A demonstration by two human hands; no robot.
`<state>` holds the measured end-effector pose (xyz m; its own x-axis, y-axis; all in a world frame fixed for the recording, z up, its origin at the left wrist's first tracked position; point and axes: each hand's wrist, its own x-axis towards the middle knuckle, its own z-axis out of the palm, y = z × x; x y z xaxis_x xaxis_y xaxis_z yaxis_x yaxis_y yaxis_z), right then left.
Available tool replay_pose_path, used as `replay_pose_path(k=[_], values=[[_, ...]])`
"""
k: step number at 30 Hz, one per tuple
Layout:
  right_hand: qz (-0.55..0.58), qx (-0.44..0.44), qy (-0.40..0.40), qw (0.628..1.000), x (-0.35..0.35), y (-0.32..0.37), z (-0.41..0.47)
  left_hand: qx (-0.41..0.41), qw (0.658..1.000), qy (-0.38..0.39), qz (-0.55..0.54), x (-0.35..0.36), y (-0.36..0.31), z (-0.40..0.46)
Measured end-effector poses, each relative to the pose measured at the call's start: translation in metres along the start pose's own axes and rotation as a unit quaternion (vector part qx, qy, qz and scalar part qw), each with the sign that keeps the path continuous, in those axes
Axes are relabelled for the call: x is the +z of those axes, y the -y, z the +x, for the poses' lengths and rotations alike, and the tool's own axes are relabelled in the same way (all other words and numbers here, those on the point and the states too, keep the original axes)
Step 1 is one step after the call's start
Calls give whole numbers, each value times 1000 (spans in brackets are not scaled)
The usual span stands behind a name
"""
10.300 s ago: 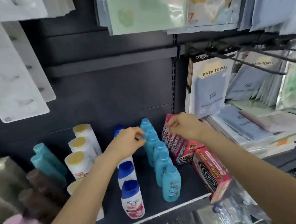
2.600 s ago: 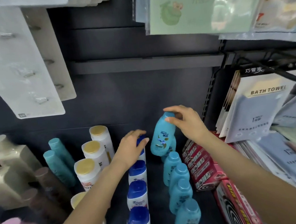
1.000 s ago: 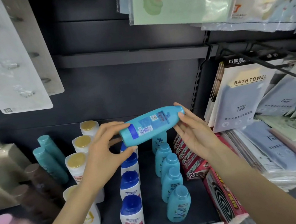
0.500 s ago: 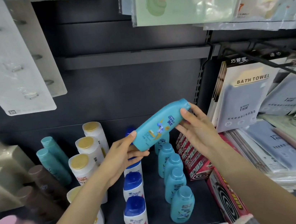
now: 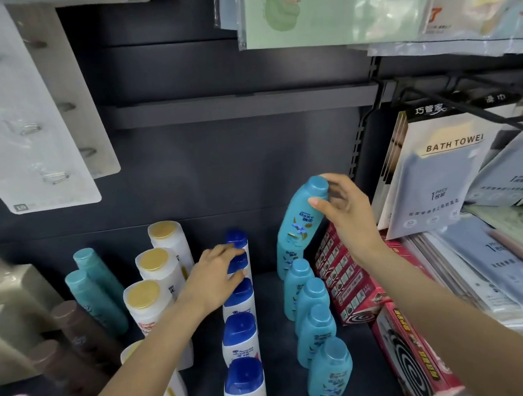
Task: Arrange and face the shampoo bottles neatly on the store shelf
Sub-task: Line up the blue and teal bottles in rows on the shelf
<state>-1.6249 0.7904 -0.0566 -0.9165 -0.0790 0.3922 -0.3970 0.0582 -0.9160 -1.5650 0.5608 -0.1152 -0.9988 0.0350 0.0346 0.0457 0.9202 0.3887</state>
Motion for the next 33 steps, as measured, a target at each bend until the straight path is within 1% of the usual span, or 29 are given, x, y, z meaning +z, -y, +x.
replay_pose_path(k=[3, 7, 11, 15, 19, 26, 33], values=[[-54, 7, 25, 998, 1, -14, 1, 4, 1000, 16, 7, 3, 4, 0], [-96, 18, 51, 994, 5, -32, 2, 7, 1000, 11, 4, 6, 5, 0], [-144, 27, 101, 984, 9, -47, 4, 13, 1000, 10, 6, 9, 5, 0], [-207, 58, 148, 965, 12, -58, 6, 16, 1000, 7, 0, 11, 6, -1], [-279, 94, 197, 935, 14, -66, 9, 16, 1000, 7, -18, 12, 7, -1], [-309, 117, 225, 917, 12, -78, 10, 11, 1000, 5, -29, 11, 6, -2], [-275, 133, 244, 920, 11, -90, 6, 9, 1000, 6, -26, 11, 5, -3]])
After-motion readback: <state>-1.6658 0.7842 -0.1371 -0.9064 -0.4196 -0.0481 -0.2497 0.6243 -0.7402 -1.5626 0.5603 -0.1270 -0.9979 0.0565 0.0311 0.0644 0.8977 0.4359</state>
